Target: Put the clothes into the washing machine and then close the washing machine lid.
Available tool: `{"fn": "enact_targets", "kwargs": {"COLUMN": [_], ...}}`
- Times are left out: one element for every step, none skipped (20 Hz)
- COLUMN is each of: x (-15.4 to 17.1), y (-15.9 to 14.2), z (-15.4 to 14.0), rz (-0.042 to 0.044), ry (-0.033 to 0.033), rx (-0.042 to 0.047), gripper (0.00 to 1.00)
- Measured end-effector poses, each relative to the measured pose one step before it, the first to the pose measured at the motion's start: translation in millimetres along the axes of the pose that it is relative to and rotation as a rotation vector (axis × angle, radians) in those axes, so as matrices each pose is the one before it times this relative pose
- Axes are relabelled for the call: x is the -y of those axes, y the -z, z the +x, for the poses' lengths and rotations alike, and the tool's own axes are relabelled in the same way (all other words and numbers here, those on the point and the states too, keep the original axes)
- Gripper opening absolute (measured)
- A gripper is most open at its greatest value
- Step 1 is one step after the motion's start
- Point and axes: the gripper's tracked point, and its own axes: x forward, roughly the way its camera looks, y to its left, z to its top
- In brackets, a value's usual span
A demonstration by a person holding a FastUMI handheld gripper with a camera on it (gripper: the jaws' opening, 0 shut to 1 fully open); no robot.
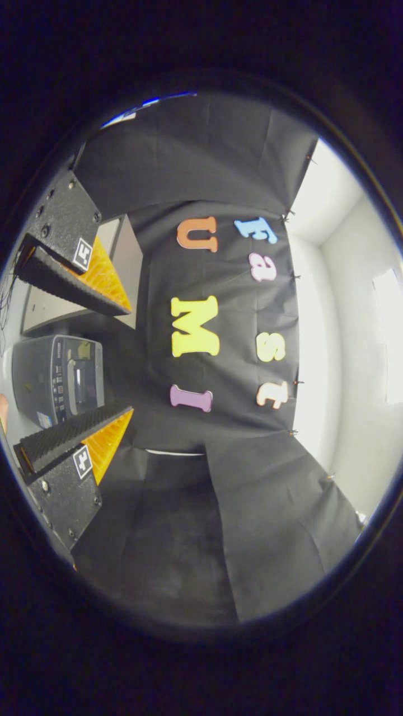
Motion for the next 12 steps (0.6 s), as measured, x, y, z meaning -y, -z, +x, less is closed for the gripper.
{"fn": "enact_targets", "kwargs": {"x": [-1.95,-0.73,2.84,4.61,5.72,2.77,4.74,2.37,-0.55,0.24,2.68,2.14], "y": [0.19,-4.77,-1.1,1.28,-0.69,0.34,1.78,1.23,0.53,3.09,1.46,2.08], "z": [-20.75,-18.45,-14.83,-14.53,-11.3,-9.86,-8.33,-8.83,-6.54,-4.82,-4.27,-3.07], "rz": [0.00047,0.00748,0.00938,-0.00157,-0.01178,-0.02193,-0.02,-0.01166,-0.0095,-0.00894,-0.01592,-0.01317], "ry": [0.00559,0.01254,0.01636,0.01683,0.0124,0.00562,0.00384,-0.00312,-0.02264,-0.01739,-0.0236,-0.01938], "rx": [0.00817,0.0113,0.01364,0.01014,0.00628,0.01351,0.00436,0.00476,0.00455,-0.01142,-0.01,-0.01153], "gripper": [0.98,0.98,0.98,0.98,0.98,0.98,0.98,0.98,0.98,0.98,0.98,0.98]}}
